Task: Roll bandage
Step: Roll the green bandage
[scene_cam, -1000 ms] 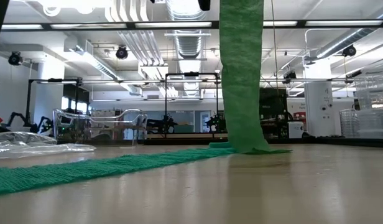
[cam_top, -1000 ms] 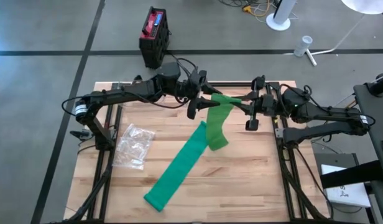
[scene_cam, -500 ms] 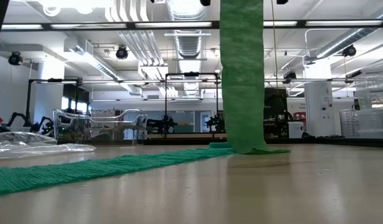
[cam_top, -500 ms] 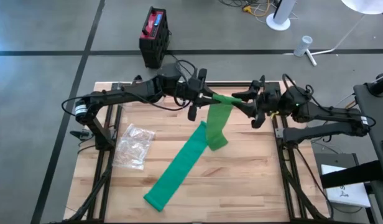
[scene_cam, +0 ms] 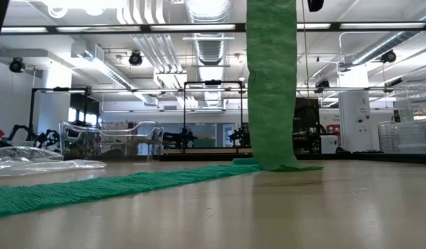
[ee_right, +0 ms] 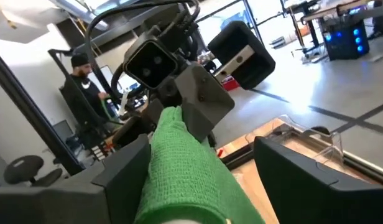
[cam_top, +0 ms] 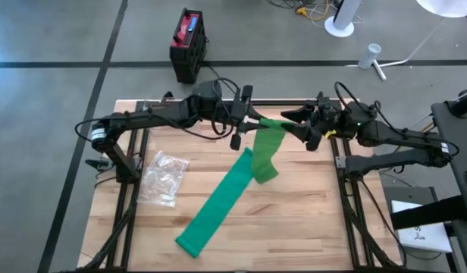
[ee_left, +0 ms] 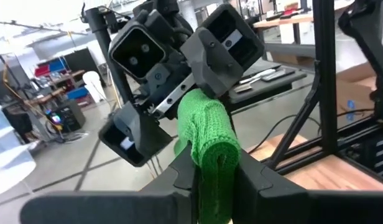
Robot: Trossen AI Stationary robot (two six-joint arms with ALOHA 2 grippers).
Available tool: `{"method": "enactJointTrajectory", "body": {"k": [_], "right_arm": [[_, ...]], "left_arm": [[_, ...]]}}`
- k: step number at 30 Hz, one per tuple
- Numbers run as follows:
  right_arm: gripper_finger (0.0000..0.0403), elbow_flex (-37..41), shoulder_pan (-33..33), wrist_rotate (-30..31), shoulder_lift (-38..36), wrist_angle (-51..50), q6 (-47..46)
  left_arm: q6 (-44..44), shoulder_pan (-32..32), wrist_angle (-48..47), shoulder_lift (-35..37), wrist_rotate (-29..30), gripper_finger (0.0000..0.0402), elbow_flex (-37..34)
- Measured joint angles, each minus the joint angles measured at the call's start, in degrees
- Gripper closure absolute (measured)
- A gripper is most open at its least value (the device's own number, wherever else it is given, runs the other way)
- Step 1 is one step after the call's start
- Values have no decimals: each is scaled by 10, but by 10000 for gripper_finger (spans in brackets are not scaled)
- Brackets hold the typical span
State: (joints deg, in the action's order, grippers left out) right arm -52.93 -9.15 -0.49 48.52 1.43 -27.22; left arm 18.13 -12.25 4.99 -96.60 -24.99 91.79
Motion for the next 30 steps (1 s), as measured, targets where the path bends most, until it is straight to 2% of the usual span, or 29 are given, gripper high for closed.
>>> {"method": "enactJointTrajectory", "body": {"k": [5, 13, 19, 24, 30], "right_arm": [[152, 0, 0, -1, 0, -6, -18], [189, 0, 0, -20, 0, -31, -38], [201, 1, 0, -30, 0, -31, -37], [195, -4, 0, -31, -5, -32, 31], [148, -18, 0, -31, -1, -28, 112]], "left_arm": [[16, 1, -7, 1, 33, 365, 0], [24, 1, -15, 2, 37, 361, 0], [24, 1, -22, 8, 37, 360, 0], [1, 1, -24, 10, 35, 360, 0], [-68, 1, -16, 10, 26, 359, 0]]}}
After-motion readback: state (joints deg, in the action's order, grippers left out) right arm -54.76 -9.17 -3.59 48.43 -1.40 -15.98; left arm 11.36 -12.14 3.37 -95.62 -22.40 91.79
